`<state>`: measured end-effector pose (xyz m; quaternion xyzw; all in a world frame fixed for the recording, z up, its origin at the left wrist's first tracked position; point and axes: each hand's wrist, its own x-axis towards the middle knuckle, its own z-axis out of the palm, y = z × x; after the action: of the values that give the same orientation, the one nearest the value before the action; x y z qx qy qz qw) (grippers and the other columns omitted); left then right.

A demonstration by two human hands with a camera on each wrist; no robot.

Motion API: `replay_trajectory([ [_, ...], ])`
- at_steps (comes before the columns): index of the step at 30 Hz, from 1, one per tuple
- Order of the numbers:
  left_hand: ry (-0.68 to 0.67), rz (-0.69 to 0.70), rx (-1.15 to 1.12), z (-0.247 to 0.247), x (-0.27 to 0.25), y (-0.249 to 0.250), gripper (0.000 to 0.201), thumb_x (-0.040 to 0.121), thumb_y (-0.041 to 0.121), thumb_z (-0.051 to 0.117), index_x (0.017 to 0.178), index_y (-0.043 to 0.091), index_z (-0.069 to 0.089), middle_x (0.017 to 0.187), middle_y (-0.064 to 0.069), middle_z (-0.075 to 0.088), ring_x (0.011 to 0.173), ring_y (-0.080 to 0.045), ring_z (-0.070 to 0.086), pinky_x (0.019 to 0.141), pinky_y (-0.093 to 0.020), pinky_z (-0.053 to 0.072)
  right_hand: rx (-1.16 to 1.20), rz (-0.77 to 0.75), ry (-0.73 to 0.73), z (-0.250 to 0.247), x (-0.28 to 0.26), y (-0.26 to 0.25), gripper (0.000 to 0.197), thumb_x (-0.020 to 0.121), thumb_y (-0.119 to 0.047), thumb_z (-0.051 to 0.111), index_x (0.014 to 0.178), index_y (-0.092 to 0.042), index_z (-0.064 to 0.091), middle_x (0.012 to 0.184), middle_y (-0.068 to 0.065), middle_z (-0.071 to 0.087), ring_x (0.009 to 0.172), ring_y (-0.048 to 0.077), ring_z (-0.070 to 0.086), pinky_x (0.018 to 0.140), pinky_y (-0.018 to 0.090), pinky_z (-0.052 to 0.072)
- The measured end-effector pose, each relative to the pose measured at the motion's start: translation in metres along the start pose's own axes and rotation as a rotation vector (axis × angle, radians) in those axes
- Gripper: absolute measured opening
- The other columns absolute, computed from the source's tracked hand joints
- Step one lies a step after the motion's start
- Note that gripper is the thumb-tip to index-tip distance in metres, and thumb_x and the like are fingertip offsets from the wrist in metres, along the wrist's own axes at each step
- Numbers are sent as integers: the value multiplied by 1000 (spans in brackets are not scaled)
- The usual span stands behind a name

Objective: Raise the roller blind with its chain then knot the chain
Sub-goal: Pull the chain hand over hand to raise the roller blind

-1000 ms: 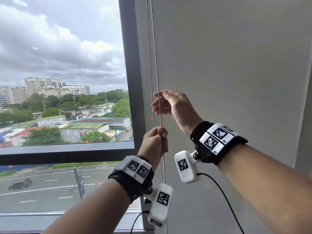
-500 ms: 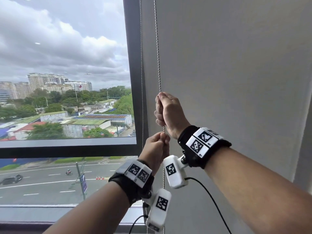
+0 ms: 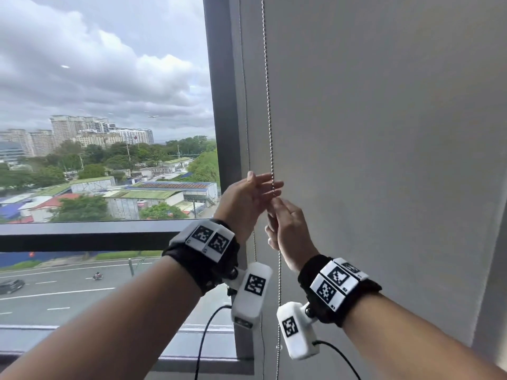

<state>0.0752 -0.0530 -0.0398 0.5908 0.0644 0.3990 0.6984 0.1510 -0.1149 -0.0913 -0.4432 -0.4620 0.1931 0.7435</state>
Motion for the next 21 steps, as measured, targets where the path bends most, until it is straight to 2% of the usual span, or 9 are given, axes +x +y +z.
replay_trajectory([
  [3,-51,-18,-18,11,7,22,44,99,35,26,99,6,59,94,-13,67,84,-23,64,81,-32,46,-39,31,-10,-5,-13,9,30,102,-17,35,75,-6,42,56,1,24,39,7,20,36,16,16],
  [6,-58,-34,-45,23,14,32,43,98,37,28,93,8,59,76,-8,64,66,-18,61,68,-29,45,-103,12,10,-9,-24,17,31,102,-16,35,73,-7,41,58,-1,27,45,9,23,46,30,12],
  [7,-53,-36,-38,27,15,32,42,98,37,28,91,9,59,71,-5,59,59,-15,56,61,-26,42,-99,0,13,-9,-27,17,31,102,-15,35,73,-6,41,59,-3,29,49,10,25,48,33,14],
  [9,-35,-21,-26,33,18,27,39,98,37,31,87,11,58,60,2,47,46,-9,41,48,-21,31,-102,-23,27,-10,-29,20,31,101,-15,38,71,-7,40,59,-3,30,53,11,26,48,29,21],
  [11,0,24,-20,35,20,19,39,98,35,35,79,11,57,49,6,36,40,-7,28,42,-20,23,-103,-52,23,-12,-30,24,31,96,-22,41,66,-11,37,59,-3,31,55,12,27,51,30,23],
  [13,44,78,-13,38,19,14,40,98,35,38,68,12,51,43,7,28,36,-7,22,39,-19,18,-129,-90,-2,-14,-28,29,31,92,-25,40,62,-18,35,60,-5,33,57,11,28,55,29,26],
  [15,68,112,-1,41,16,13,40,98,34,38,63,15,44,41,8,27,32,-7,21,38,-16,15,-150,-92,-36,-17,-26,31,34,94,-27,39,61,-21,38,60,-4,35,57,12,31,57,30,29],
  [17,73,129,14,42,15,12,40,98,34,38,62,16,42,41,8,28,31,-6,21,38,-13,15,-166,-86,-71,-20,-26,31,33,95,-29,39,65,-15,42,63,5,37,60,19,33,60,36,30],
  [21,79,137,53,45,12,9,42,98,32,38,59,17,42,43,7,28,31,-6,20,37,-11,17,-151,-61,-91,-27,-19,26,34,93,-34,40,76,-8,54,65,15,45,59,23,41,60,36,37],
])
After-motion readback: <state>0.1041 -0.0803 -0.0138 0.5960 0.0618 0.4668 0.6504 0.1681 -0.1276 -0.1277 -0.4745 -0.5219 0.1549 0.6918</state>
